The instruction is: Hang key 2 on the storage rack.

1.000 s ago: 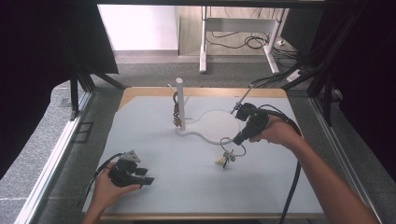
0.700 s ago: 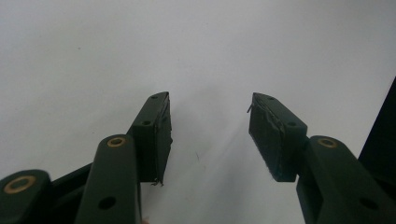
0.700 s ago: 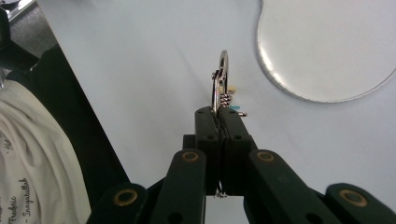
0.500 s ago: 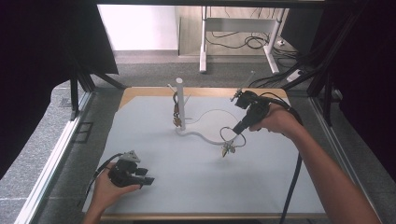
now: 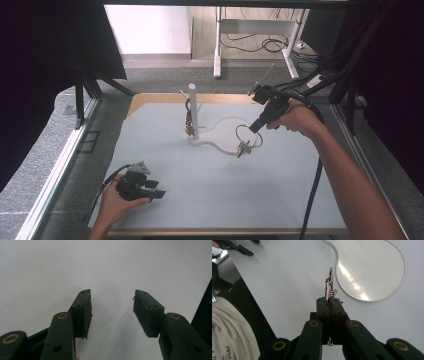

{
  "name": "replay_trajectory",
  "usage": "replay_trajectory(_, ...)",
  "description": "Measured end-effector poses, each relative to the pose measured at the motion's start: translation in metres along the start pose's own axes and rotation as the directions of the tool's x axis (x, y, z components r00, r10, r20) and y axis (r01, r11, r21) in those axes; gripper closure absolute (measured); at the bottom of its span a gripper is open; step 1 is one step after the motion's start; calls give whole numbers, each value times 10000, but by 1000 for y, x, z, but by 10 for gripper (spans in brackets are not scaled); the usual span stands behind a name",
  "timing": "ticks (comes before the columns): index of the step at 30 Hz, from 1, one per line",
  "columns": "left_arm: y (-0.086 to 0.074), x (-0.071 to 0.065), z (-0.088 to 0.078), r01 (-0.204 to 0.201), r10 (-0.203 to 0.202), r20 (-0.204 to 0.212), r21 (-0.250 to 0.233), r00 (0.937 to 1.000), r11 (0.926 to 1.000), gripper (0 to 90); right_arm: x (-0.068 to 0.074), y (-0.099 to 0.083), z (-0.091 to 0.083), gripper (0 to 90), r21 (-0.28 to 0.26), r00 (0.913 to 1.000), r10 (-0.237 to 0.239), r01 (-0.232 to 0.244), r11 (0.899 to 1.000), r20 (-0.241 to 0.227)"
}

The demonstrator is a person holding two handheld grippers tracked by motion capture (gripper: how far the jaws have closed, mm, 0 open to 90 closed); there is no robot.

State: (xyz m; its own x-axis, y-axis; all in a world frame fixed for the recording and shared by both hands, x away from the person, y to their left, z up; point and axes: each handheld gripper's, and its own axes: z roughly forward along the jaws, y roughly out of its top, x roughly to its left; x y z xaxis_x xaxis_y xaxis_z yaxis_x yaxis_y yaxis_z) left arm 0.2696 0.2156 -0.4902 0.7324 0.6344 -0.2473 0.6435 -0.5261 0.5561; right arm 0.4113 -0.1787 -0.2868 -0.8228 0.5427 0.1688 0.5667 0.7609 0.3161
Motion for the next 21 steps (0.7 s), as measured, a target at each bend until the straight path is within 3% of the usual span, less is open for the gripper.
replay_trajectory(9,0,0,1,-52,52,15,38,10000,10000,492,-8,4,-3,884,-154,9994,357,-357,9992,32)
replay_trajectory(21,0,-1,2,-104,104,27,92,9999,9999,491,-15,16,-5,884,-161,9988,485,-483,9987,112)
